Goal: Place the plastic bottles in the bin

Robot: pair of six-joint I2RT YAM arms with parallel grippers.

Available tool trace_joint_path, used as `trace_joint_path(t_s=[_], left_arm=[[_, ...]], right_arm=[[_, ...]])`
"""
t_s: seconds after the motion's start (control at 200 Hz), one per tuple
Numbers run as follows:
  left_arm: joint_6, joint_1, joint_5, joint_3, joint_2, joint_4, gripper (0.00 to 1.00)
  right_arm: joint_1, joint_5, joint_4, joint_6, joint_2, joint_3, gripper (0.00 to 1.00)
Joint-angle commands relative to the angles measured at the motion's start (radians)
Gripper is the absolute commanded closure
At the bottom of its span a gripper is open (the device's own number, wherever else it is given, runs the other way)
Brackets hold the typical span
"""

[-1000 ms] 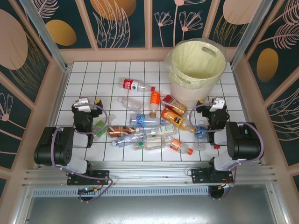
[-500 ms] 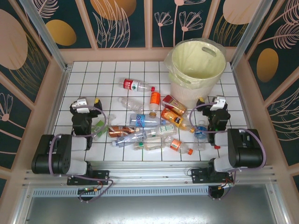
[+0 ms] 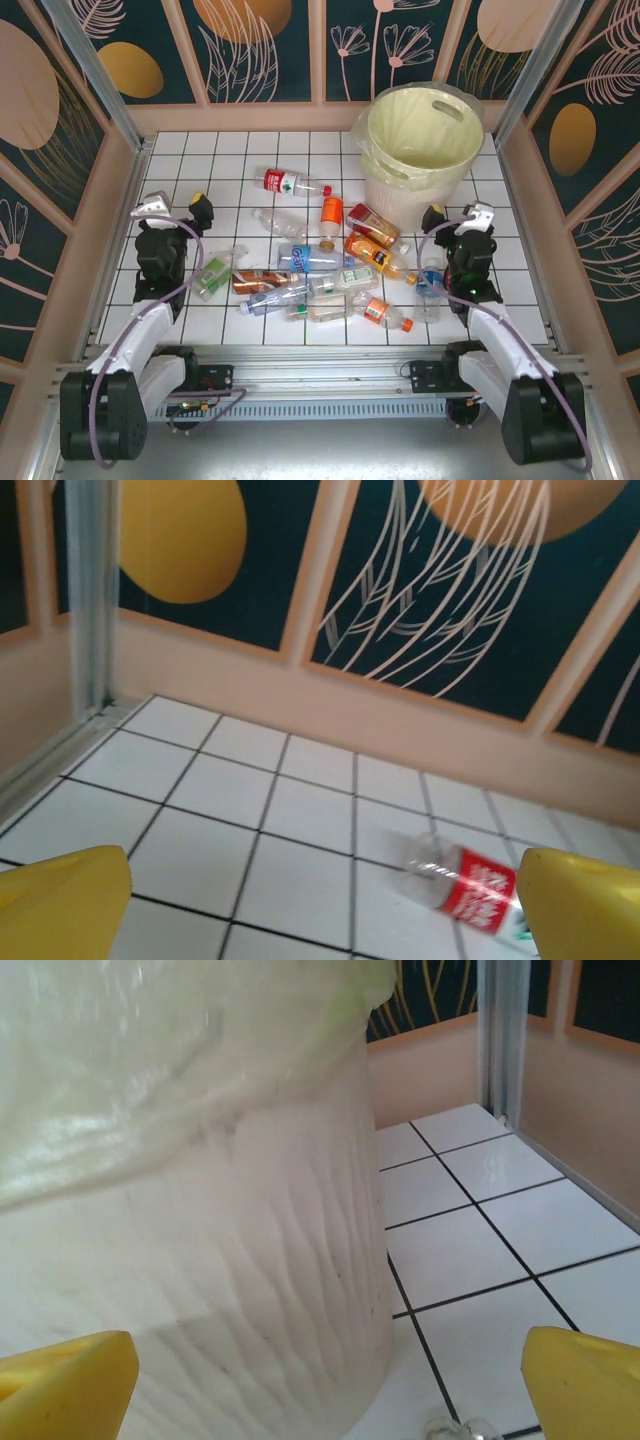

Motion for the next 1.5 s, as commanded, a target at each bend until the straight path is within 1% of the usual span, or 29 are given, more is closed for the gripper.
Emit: trace_joint_path(t_s=[0.0, 0.09, 0.16, 0.24, 0.31, 0.385, 0.515, 0.57, 0.651, 0.721, 0.921, 1.071, 1.241, 1.496], left_arm=[[-0.164, -0.005, 0.119, 0.041, -0.043, -0.216, 0.01], [-0.214, -0.027, 0.189, 0.077, -0.064, -0.265, 0.01], [-0.241, -0.06, 0.237, 0.12, -0.061, -0.305, 0.01], [-0.273, -0.103, 0.308, 0.169, -0.046, -0.342, 0.01], [-0.306, -0.134, 0.427, 0.197, -0.025, -0.327, 0.01], [-0.325, -0.159, 0.557, 0.23, 0.0, -0.33, 0.01], [-0.311, -0.191, 0.684, 0.301, 0.031, -0.407, 0.01], [-0.307, -0.204, 0.736, 0.325, 0.039, -0.421, 0.01], [-0.319, -0.223, 0.798, 0.334, 0.038, -0.396, 0.01], [-0.311, -0.238, 0.816, 0.332, 0.027, -0.393, 0.01], [-0.289, -0.249, 0.802, 0.324, -0.01, -0.425, 0.01], [-0.284, -0.249, 0.763, 0.311, -0.006, -0.435, 0.01], [-0.296, -0.25, 0.784, 0.317, 0.024, -0.446, 0.01], [-0.297, -0.251, 0.78, 0.31, 0.015, -0.437, 0.01]], right_arm=[[0.005, 0.056, -0.331, 0.152, -0.068, 0.084, 0.01], [0.005, 0.083, -0.509, 0.224, -0.069, 0.159, 0.01], [0.007, 0.133, -0.651, 0.309, -0.054, 0.21, 0.01], [0.005, 0.14, -0.749, 0.337, -0.04, 0.25, 0.01], [0.007, 0.12, -0.788, 0.328, -0.031, 0.269, 0.01], [-0.001, 0.086, -0.817, 0.315, -0.024, 0.28, 0.08], [-0.045, -0.115, -0.832, 0.266, 0.012, 0.284, 0.09], [-0.049, -0.13, -0.847, 0.262, 0.029, 0.281, 0.08], [-0.057, -0.136, -0.847, 0.255, 0.048, 0.278, 0.05], [-0.082, -0.152, -0.851, 0.254, 0.084, 0.284, 0.05], [-0.141, -0.194, -0.828, 0.235, 0.176, 0.287, 0.04], [-0.176, -0.194, -0.797, 0.221, 0.234, 0.28, 0.03], [-0.206, -0.194, -0.777, 0.224, 0.294, 0.282, 0.03], [-0.243, -0.194, -0.744, 0.221, 0.384, 0.299, 0.05]])
